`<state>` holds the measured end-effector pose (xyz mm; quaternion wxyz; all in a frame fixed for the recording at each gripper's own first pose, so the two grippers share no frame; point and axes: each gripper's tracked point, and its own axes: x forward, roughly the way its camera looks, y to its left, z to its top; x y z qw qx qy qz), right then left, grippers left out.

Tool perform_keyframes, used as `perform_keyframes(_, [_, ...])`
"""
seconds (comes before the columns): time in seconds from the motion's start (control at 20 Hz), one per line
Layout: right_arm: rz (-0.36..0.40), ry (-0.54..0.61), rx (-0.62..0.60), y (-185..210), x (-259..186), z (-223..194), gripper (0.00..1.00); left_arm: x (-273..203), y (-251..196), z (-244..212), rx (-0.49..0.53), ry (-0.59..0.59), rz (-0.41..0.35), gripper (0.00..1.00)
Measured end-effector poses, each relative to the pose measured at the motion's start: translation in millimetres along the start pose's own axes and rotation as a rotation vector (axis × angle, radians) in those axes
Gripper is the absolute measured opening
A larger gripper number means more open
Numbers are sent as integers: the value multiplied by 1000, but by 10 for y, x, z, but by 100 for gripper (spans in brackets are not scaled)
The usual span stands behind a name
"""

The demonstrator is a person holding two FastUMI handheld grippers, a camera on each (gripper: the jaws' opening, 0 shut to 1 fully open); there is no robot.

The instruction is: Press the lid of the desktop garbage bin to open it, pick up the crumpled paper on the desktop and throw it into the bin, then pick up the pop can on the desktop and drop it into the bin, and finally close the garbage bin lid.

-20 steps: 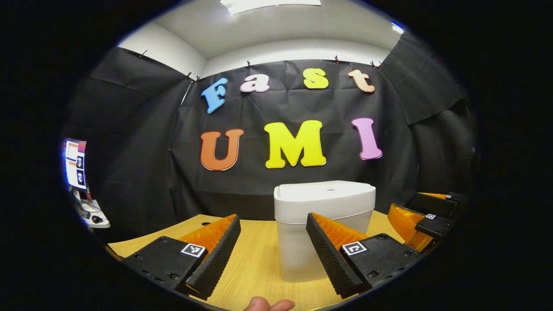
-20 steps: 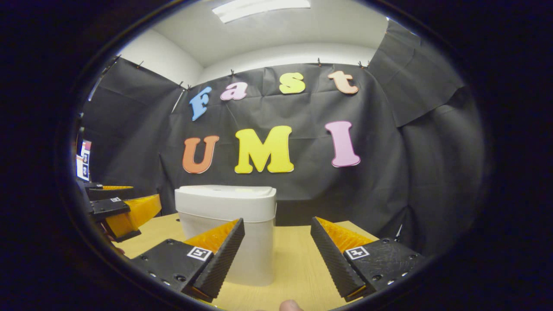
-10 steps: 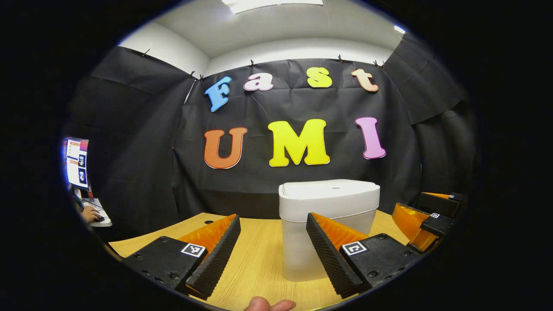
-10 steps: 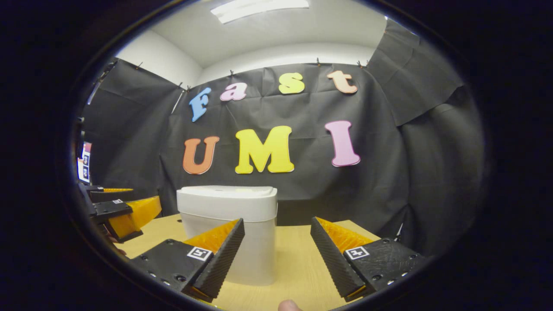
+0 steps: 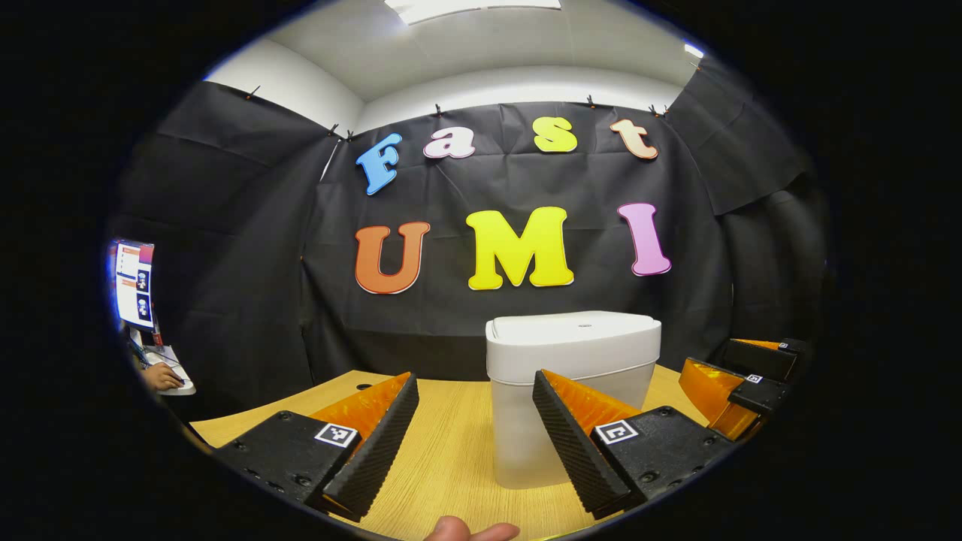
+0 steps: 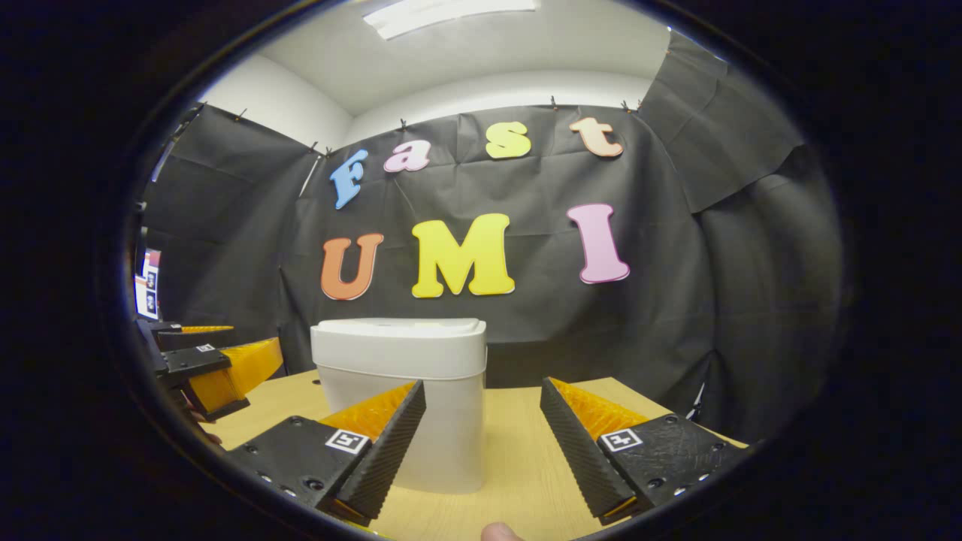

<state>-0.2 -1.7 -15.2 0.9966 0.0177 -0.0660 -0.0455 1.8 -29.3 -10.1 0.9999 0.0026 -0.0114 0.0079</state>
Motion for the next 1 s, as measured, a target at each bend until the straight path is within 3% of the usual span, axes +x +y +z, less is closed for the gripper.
perform_keyframes(1.0, [-5, -28, -5, 24, -25, 53, 96, -36, 52, 24, -9, -13, 10, 98])
